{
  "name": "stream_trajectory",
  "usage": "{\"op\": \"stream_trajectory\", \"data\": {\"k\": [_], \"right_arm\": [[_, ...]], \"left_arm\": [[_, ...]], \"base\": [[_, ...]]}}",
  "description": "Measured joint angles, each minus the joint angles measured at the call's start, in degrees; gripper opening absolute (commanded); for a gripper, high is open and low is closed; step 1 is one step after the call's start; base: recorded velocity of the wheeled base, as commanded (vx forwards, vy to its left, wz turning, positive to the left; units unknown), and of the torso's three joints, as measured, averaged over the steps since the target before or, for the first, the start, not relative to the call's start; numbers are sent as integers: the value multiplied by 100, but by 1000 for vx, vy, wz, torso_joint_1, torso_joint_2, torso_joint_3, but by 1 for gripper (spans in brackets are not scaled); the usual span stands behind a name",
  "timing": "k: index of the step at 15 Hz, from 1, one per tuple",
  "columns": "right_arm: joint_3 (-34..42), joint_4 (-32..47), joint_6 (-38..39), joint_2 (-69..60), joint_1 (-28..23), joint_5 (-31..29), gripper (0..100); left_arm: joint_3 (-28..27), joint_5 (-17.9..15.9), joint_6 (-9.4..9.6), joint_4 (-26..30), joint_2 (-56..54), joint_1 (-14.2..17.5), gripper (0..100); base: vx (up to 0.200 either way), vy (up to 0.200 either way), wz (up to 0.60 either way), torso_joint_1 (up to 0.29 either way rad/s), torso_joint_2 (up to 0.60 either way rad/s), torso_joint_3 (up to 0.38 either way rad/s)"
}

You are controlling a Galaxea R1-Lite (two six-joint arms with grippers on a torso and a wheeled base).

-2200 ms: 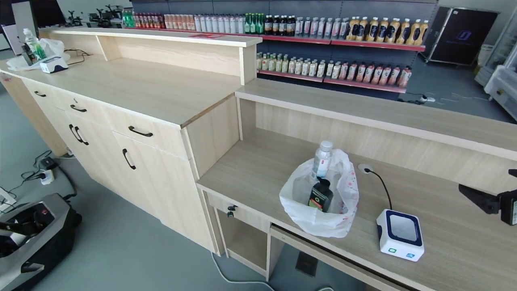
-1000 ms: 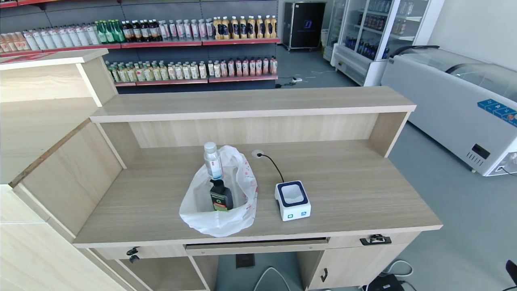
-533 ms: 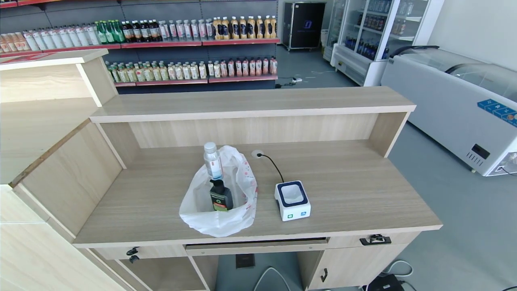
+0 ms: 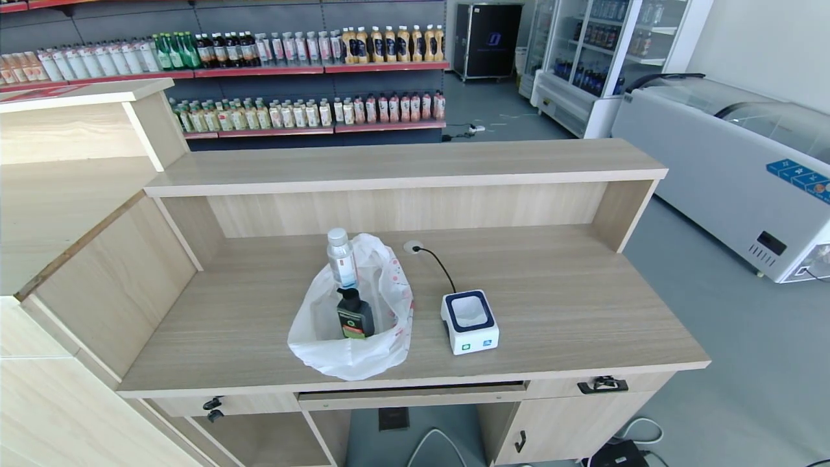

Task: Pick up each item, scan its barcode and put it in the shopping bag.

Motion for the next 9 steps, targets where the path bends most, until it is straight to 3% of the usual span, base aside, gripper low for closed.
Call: {"op": "stream_trajectory", "data": {"k": [9], "right_arm": [[0,82,33,-184,32,-110,100]], "left_arm": [[0,0,0,0,0,2,100]], "base": [[0,0,0,0,0,0]]}}
